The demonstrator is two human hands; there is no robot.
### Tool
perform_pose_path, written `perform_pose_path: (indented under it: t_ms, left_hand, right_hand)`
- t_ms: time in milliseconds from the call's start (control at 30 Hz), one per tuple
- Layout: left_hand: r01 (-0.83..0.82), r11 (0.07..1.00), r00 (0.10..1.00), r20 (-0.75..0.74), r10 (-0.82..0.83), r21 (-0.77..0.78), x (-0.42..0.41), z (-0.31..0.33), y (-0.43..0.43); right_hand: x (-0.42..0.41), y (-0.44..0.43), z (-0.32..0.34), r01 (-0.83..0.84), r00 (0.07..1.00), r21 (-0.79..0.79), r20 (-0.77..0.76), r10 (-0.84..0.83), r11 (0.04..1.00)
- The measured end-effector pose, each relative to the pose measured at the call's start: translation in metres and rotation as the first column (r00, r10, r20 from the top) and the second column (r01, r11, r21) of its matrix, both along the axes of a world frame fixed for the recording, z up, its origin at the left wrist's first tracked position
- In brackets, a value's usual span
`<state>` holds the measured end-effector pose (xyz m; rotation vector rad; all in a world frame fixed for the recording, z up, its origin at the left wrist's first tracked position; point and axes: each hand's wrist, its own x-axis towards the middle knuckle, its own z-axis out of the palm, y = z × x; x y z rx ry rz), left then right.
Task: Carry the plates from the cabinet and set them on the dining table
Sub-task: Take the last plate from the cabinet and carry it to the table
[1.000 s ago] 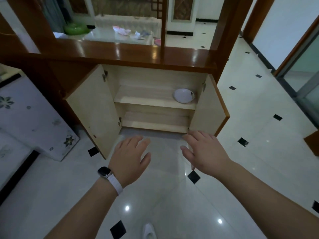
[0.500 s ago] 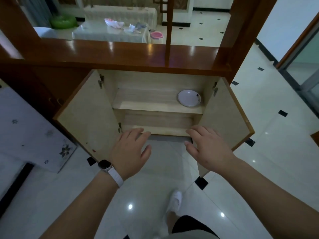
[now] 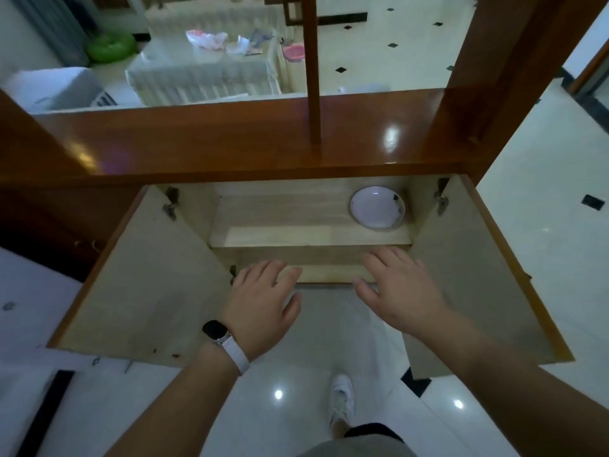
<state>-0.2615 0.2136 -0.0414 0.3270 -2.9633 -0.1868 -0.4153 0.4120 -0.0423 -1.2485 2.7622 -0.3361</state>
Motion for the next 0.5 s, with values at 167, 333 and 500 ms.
perform_pose_path:
  t_ms: [167,333,500]
  left_hand:
    - [0.019,1.0,1.0,0.011,-0.019,-0.016,-0.061,0.006,-0.02]
    - [0.082,0.997,0.996,0.028,-0.082,-0.01,-0.099,-0.002,-0.035]
    - [0.155,0.988,0.986,0.057,-0.155,-0.012,-0.138,-0.028,-0.054]
  right_hand:
    - [-0.058,-0.02,0.001,0.024,1.0,0.017,0.01,-0.024,1.0]
    - [-0.089,-0.028,0.0,0.067,0.998,0.01,0.015,-0.067,0.998]
    - [-0.116,-0.031,-0.015,0.127,0.991,0.039,0.034,-0.128,0.991]
